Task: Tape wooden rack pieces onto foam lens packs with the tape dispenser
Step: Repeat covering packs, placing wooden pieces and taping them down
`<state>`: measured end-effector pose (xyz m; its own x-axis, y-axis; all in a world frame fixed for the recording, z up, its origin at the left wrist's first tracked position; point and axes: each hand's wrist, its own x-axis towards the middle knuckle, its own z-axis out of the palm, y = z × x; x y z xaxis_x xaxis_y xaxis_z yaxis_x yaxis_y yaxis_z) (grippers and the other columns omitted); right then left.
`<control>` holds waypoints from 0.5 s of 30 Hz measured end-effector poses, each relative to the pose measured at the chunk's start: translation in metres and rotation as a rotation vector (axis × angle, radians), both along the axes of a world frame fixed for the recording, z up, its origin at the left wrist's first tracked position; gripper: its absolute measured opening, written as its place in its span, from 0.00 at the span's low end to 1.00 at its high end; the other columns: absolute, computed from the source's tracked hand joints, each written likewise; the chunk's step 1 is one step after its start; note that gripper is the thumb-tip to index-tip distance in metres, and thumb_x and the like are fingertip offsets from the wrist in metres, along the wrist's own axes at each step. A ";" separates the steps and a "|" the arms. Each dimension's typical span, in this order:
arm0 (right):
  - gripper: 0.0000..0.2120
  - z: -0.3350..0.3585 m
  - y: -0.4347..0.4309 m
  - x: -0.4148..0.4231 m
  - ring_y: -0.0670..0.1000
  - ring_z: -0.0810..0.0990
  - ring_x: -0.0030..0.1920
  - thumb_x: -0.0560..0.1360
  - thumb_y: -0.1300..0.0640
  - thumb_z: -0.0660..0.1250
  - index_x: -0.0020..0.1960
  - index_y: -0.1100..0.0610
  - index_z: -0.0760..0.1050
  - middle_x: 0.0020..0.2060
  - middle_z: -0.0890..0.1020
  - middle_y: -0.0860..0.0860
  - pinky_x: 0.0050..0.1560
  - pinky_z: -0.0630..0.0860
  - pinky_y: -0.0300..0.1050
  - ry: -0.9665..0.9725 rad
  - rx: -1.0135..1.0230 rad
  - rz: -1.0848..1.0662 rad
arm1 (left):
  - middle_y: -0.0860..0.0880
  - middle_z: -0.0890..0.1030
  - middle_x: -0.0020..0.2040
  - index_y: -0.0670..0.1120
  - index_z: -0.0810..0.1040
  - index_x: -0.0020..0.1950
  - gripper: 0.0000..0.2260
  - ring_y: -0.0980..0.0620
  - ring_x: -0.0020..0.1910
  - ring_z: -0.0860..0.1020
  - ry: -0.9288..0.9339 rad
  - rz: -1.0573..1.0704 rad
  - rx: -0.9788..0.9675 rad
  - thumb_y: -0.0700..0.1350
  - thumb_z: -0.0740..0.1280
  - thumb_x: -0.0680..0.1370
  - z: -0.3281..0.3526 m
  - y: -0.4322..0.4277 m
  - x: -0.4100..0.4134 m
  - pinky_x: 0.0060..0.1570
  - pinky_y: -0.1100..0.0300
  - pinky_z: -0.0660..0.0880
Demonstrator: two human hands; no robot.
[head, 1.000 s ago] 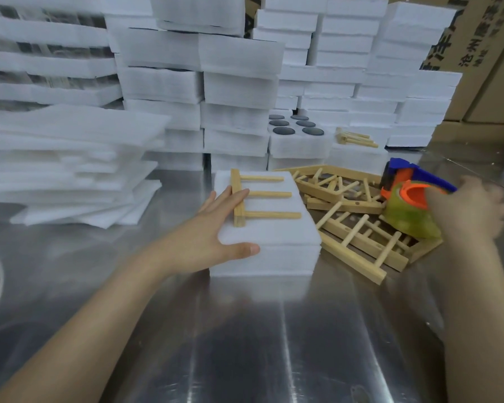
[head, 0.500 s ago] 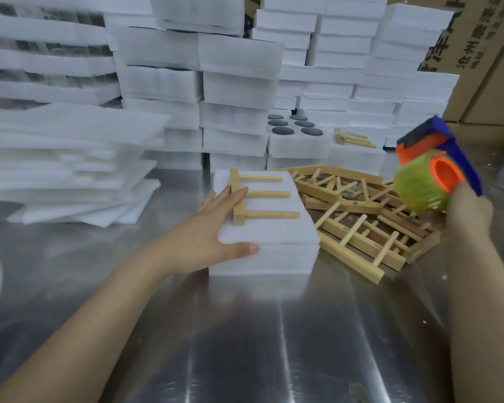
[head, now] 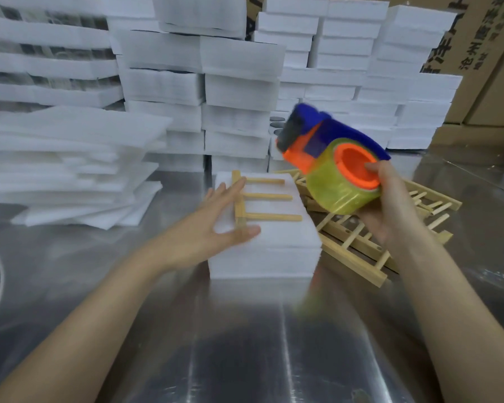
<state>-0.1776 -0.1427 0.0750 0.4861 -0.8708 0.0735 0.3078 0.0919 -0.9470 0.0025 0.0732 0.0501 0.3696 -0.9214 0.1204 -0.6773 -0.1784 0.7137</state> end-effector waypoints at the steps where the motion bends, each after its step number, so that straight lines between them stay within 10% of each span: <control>1: 0.04 0.000 0.002 0.001 0.50 0.81 0.43 0.76 0.56 0.63 0.50 0.52 0.76 0.40 0.83 0.50 0.49 0.77 0.52 0.011 -0.057 -0.014 | 0.64 0.56 0.76 0.67 0.59 0.73 0.37 0.64 0.76 0.51 0.024 0.060 -0.116 0.73 0.63 0.66 0.003 -0.001 -0.001 0.70 0.65 0.54; 3: 0.05 0.000 0.007 0.003 0.47 0.78 0.38 0.73 0.57 0.65 0.49 0.51 0.76 0.36 0.79 0.50 0.43 0.75 0.47 -0.002 -0.164 0.011 | 0.61 0.78 0.59 0.59 0.78 0.57 0.18 0.60 0.59 0.75 0.040 0.251 -0.440 0.67 0.64 0.73 0.008 -0.005 -0.005 0.54 0.68 0.70; 6: 0.12 -0.001 0.015 0.004 0.46 0.76 0.36 0.68 0.58 0.67 0.50 0.47 0.78 0.36 0.78 0.49 0.38 0.75 0.41 -0.080 -0.310 0.092 | 0.54 0.80 0.31 0.52 0.80 0.31 0.19 0.57 0.24 0.72 0.403 0.412 -0.686 0.60 0.62 0.77 0.021 -0.006 -0.007 0.25 0.66 0.66; 10: 0.18 0.001 0.020 0.005 0.48 0.79 0.41 0.65 0.57 0.69 0.53 0.43 0.79 0.42 0.81 0.49 0.39 0.77 0.41 -0.177 -0.456 0.165 | 0.46 0.84 0.38 0.48 0.83 0.32 0.28 0.56 0.19 0.64 0.759 0.290 -0.391 0.71 0.60 0.69 0.029 -0.001 -0.013 0.18 0.69 0.55; 15: 0.25 0.000 0.024 0.005 0.47 0.80 0.46 0.66 0.66 0.63 0.57 0.43 0.78 0.48 0.81 0.48 0.43 0.79 0.42 -0.185 -0.593 0.190 | 0.47 0.85 0.44 0.45 0.83 0.42 0.14 0.58 0.22 0.65 0.996 0.118 -0.392 0.55 0.66 0.70 0.031 0.000 -0.018 0.18 0.69 0.52</control>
<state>-0.1728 -0.1184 0.0752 0.5610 -0.5568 0.6125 0.5009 -0.3608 -0.7868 -0.0156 0.0733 0.0813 0.5483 -0.8363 -0.0044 0.2470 0.1569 0.9562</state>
